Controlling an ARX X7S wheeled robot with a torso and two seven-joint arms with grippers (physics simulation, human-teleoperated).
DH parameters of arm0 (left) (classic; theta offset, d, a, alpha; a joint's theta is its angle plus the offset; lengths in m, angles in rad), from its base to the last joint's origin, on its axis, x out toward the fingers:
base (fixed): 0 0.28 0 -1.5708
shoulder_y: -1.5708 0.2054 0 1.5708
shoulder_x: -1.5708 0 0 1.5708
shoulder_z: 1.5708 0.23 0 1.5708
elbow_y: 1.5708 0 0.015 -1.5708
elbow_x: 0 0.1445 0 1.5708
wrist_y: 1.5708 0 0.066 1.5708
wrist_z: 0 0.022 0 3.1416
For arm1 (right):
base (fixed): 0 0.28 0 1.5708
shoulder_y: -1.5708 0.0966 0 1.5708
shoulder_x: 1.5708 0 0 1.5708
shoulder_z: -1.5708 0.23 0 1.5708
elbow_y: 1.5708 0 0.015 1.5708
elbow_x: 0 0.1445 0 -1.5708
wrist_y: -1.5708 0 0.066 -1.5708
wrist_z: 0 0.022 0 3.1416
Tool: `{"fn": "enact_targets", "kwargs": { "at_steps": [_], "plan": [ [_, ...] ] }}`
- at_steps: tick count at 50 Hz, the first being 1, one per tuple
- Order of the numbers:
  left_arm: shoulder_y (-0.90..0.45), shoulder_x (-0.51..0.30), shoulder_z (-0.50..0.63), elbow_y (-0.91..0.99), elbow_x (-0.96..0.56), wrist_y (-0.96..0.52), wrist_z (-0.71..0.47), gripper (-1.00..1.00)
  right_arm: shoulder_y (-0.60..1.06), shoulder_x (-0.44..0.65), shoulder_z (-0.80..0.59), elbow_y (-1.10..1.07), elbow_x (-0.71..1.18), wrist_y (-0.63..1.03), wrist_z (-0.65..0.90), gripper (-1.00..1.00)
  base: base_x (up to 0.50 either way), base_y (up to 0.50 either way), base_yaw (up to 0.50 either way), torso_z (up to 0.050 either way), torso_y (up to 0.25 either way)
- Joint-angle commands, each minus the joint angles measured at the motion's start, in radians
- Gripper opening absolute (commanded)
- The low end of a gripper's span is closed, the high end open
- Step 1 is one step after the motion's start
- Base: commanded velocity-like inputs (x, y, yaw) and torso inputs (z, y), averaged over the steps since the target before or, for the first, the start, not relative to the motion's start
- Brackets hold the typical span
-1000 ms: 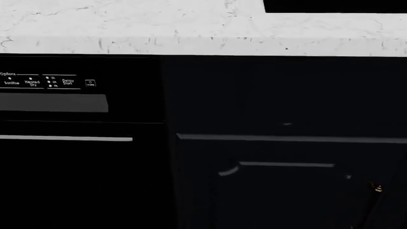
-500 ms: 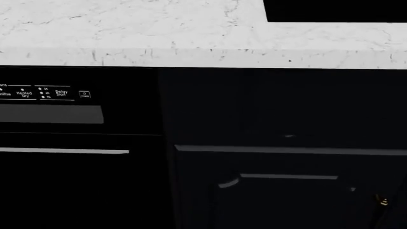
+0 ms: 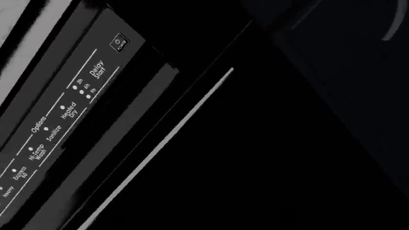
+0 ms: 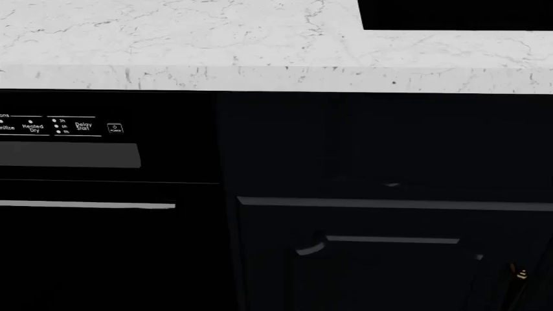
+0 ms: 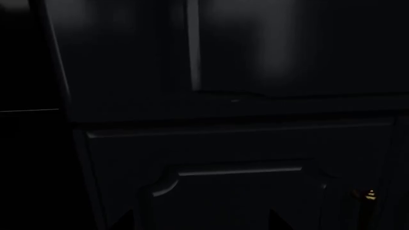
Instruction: Open the dishwasher door
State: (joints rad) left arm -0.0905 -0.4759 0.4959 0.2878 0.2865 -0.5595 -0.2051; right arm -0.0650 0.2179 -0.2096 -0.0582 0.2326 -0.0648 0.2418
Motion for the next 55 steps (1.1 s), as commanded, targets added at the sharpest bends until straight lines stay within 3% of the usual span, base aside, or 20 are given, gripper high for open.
{"fn": "enact_targets", "kwargs": {
  "at_steps": [1,19,55],
  "plan": [
    [-0.059,-0.121,0.128,0.106,0.205,-0.243,0.113,1.0,-0.003,0.004,-0.009,0.004,0.003,-0.005,0.003,1.0,0.0,0.0,0.0,0.0,0.0],
    [-0.169,-0.209,0.204,0.098,0.236,-0.355,0.336,1.0,-0.008,0.014,-0.015,0.001,0.012,-0.011,0.011,1.0,0.0,0.0,0.0,0.0,0.0],
    [-0.494,-0.146,0.364,-0.296,0.318,-0.24,0.422,1.0,0.0,0.027,-0.026,0.0,0.024,-0.006,0.03,1.0,0.0,0.0,0.0,0.0,0.0]
  ]
}}
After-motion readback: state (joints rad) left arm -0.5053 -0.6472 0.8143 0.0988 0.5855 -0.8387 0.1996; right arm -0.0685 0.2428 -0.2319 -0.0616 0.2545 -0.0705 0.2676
